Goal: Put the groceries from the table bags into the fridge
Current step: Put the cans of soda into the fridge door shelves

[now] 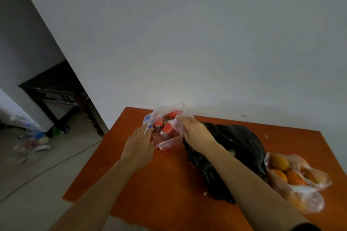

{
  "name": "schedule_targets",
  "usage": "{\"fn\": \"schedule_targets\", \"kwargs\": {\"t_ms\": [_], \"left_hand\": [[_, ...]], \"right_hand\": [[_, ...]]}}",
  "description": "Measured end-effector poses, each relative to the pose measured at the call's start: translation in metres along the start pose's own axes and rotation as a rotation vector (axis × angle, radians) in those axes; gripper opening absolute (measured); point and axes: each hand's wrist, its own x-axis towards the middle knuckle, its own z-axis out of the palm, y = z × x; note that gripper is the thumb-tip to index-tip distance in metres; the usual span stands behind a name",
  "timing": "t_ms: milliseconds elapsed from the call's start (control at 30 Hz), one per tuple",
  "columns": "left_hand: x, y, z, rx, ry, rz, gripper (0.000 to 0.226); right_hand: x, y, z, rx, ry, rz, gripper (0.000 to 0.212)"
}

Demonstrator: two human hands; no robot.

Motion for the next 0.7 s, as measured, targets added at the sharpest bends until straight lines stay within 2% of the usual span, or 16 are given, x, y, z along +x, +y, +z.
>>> {"fn": "schedule_targets", "kwargs": {"t_ms": [267,467,600,700], "left_hand": [[0.123,-0.089,0.069,-0.022,-0.237,0.188,0.046],[0.166,-0.130,0.119,0.071,-0.439,0.272,0.068],[0.175,-0.141,0.148,0.019,-0.519,0.254,0.083],[0.178,-0.140,0.160,0.009,-0.521,0.252,0.089]], "right_hand": [[0.117,-0.001,0.082,0.039,-0.114,0.169,0.038],[0.167,0.006,0.145,0.069,-0.230,0.353,0.037],[0.184,0.021,0.189,0.051,-0.333,0.534,0.054],[0.191,0.032,0.214,0.091,-0.341,0.671,0.067]]}}
